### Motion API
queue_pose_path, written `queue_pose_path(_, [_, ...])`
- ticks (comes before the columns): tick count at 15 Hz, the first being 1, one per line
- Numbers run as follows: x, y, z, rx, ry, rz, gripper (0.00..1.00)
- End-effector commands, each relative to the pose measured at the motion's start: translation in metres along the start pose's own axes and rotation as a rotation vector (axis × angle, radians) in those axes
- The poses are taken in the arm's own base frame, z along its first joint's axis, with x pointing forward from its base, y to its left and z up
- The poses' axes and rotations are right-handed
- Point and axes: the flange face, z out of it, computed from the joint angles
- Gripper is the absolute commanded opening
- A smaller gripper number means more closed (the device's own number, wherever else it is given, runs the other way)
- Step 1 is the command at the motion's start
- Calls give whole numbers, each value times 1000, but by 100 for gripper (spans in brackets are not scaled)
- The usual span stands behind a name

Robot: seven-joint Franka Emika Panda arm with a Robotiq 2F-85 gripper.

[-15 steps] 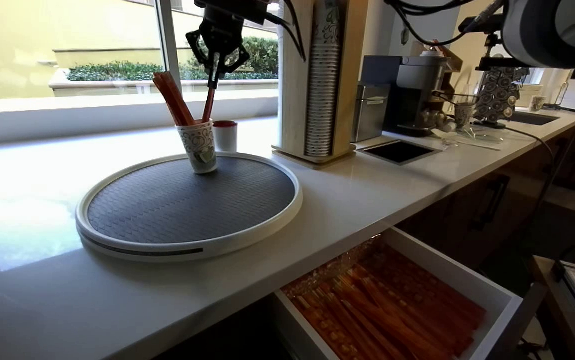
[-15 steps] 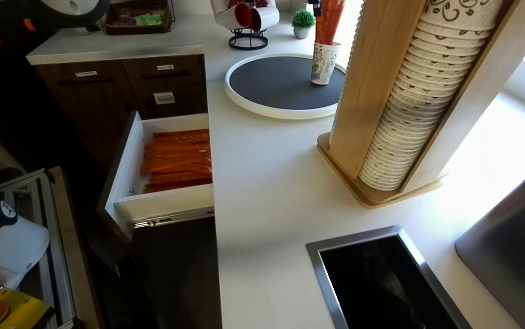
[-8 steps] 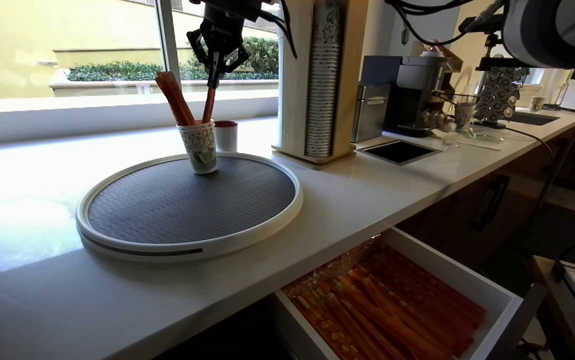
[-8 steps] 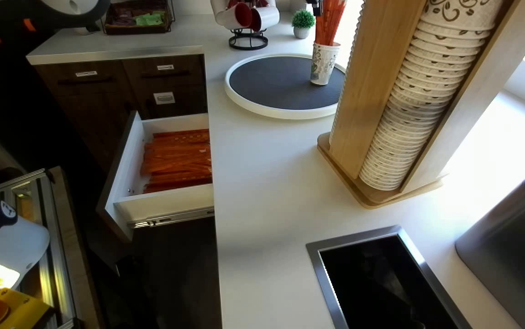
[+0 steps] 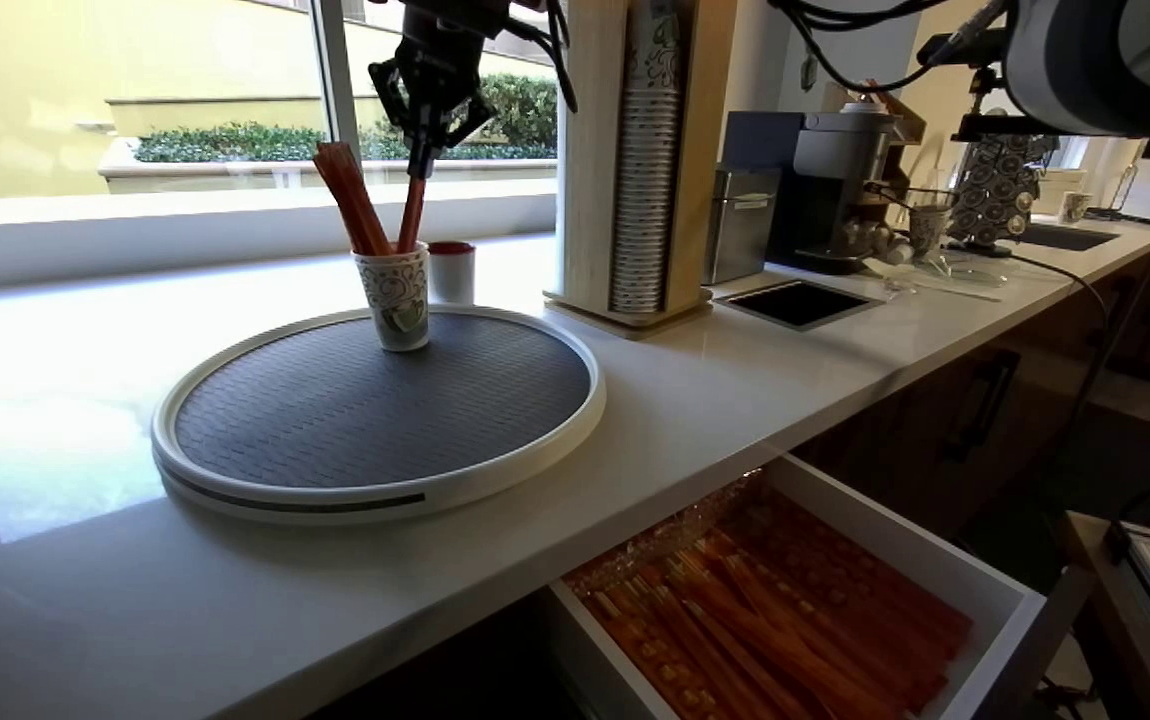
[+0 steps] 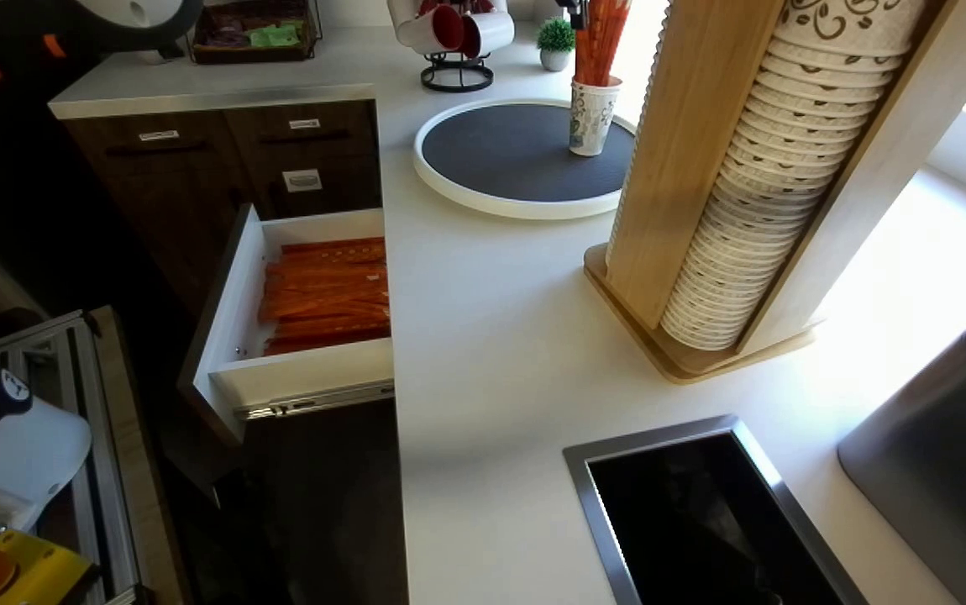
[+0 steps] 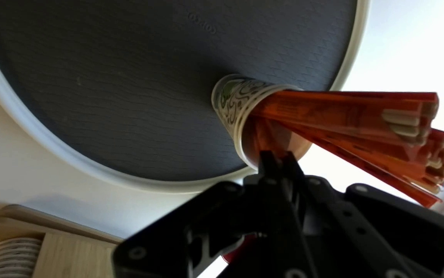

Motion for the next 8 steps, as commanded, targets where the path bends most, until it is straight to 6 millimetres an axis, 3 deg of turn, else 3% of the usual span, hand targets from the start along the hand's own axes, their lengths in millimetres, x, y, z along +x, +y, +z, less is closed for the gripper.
queue_pose_path(1, [-4, 6, 4, -44, -40, 57, 2])
queue_pose_path(8, [-3, 13, -2, -64, -92, 24, 2])
